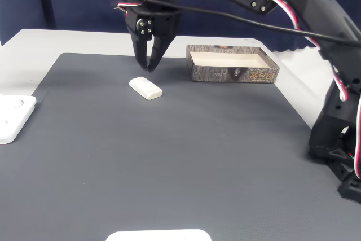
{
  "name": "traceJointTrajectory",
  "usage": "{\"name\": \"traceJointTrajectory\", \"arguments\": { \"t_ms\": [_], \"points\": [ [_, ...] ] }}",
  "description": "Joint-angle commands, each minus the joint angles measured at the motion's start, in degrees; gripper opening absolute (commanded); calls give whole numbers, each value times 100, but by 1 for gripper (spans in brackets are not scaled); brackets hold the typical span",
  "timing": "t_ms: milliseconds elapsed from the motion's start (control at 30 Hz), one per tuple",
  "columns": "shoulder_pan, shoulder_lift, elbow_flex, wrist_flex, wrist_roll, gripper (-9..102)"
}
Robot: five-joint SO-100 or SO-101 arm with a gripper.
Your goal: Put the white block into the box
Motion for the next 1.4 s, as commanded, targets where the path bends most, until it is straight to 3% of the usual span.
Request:
{"name": "traceJointTrajectory", "arguments": {
  "t_ms": [0,133,333,1367],
  "points": [
    [9,738,-18,18,-149,-2],
    [44,782,-35,9,-132,5],
    [211,817,79,0,738,18],
    [387,466,70,-35,914,24]
  ]
}}
